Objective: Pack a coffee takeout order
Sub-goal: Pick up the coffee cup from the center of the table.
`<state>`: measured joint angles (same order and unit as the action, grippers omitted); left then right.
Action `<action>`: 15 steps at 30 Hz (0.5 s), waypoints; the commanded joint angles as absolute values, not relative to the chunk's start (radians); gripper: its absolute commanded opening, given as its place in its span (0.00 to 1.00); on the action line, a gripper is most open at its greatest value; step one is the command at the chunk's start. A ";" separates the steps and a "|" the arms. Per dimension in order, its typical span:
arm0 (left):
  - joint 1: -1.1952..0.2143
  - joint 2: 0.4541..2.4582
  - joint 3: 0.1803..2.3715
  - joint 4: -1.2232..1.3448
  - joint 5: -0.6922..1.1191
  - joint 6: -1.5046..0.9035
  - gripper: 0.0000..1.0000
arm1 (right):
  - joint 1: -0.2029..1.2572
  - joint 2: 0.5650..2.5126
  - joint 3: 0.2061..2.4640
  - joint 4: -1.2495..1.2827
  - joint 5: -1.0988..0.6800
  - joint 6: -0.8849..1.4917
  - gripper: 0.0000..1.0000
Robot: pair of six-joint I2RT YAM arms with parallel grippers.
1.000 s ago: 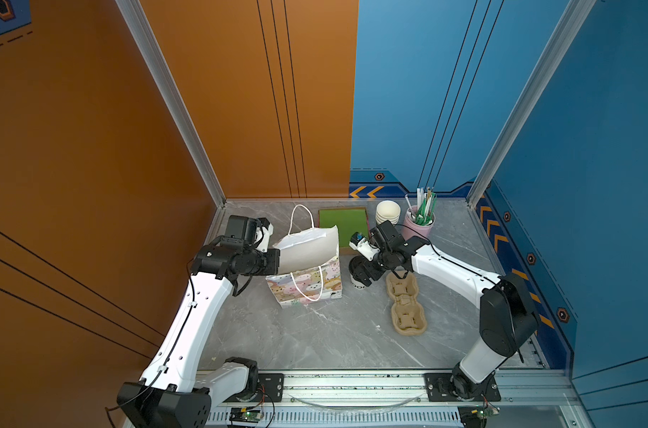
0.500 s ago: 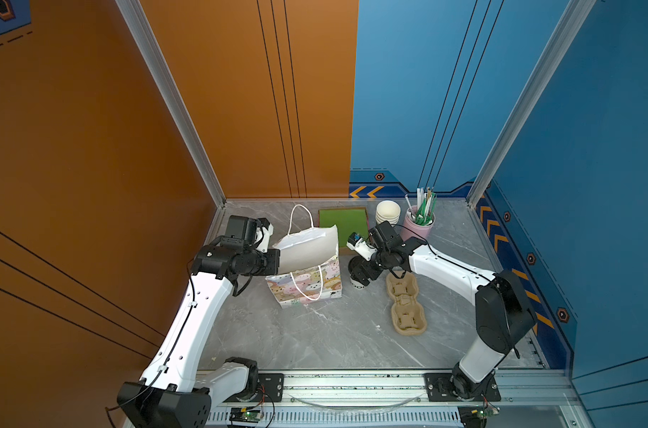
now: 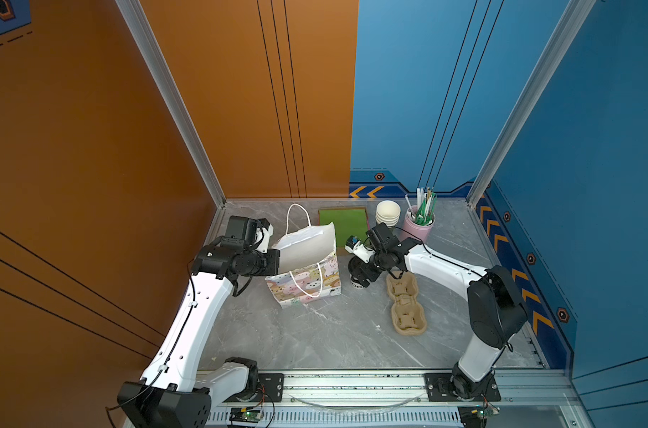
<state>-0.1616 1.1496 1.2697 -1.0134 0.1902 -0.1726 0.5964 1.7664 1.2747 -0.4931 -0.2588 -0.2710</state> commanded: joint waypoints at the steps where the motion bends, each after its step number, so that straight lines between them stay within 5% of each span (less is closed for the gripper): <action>1: -0.150 1.138 1.252 -1.037 0.192 -0.161 0.00 | 0.607 1.802 1.309 -0.522 -0.239 -0.296 0.93; 15: -0.150 1.138 1.259 -1.038 0.191 -0.162 0.00 | 0.626 1.857 1.357 -0.577 -0.198 -0.324 0.95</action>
